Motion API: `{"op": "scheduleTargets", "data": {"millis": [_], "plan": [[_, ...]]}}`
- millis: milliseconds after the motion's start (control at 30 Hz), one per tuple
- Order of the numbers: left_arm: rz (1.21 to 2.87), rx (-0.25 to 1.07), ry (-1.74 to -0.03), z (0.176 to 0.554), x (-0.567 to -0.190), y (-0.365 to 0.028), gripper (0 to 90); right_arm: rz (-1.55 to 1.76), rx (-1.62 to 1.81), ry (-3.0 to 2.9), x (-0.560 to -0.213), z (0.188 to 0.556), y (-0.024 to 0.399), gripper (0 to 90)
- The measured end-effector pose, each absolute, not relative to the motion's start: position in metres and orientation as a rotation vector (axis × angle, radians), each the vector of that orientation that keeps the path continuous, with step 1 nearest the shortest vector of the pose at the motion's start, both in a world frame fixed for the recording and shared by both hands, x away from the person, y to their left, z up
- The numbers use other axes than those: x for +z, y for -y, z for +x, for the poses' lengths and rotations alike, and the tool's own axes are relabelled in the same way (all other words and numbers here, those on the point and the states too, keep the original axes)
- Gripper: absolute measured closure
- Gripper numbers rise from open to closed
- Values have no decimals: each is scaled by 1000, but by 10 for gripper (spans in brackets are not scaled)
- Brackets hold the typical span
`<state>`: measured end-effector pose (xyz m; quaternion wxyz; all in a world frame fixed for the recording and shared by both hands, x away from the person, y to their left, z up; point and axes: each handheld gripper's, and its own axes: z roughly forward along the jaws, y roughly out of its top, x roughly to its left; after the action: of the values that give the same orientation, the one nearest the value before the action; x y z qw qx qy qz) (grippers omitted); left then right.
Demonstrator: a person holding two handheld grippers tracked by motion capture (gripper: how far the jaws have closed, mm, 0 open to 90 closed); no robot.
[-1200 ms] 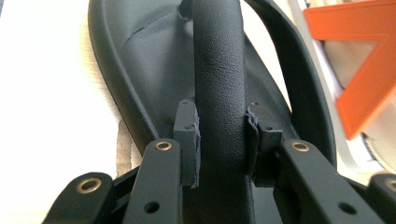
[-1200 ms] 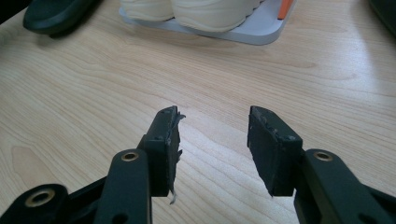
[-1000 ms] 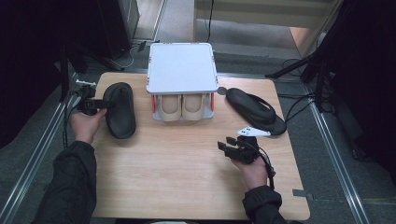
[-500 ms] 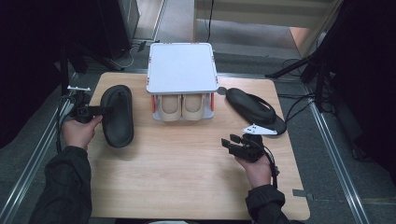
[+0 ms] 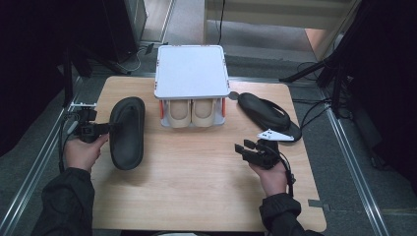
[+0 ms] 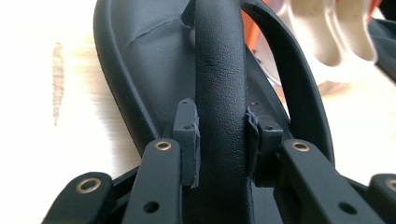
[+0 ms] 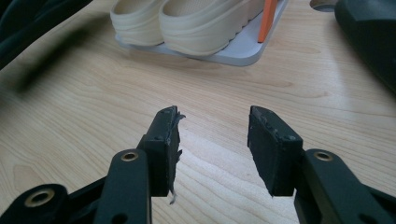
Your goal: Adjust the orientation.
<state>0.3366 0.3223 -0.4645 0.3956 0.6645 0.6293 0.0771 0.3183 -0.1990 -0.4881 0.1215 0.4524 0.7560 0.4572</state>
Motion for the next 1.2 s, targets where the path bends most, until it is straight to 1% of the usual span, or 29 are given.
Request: {"op": "scheduleTargets", "data": {"millis": [433, 767, 933, 1200], "plan": [[1718, 186, -1536, 302, -462, -301, 701, 1323, 1366, -2166, -486, 320, 203, 541], [1719, 151, -1516, 279, -464, -287, 701, 1310, 1338, -2187, -483, 335, 199, 538], [1747, 162, -1490, 265, -466, -271, 700, 1287, 1333, -2194, -482, 343, 195, 537], [1803, 137, -1445, 255, -479, -236, 700, 1283, 1342, -2183, -481, 349, 193, 539]]}}
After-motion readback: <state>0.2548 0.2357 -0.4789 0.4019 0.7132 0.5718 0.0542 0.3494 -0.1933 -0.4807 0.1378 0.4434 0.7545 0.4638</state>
